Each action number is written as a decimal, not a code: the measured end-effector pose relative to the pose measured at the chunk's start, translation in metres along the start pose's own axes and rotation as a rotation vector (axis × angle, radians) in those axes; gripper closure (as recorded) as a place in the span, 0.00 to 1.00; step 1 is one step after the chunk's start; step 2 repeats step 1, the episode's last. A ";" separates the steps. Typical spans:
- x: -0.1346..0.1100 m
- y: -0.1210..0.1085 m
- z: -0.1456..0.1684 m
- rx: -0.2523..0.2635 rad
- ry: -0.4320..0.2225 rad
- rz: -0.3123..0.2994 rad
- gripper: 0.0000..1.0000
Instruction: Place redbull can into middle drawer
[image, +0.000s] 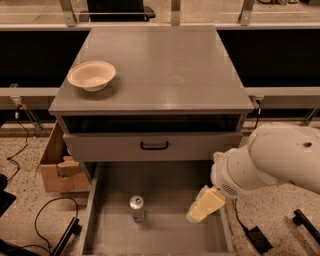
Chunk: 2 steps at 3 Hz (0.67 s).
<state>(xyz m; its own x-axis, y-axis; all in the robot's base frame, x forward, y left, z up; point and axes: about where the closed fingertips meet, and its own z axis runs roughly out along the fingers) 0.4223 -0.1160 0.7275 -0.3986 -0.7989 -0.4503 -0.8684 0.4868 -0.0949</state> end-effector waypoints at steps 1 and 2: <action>0.003 -0.007 -0.007 0.062 0.098 -0.020 0.00; 0.003 -0.007 -0.007 0.062 0.098 -0.020 0.00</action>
Offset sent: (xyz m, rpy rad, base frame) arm 0.0000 0.0000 0.0000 0.0000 0.0000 0.0000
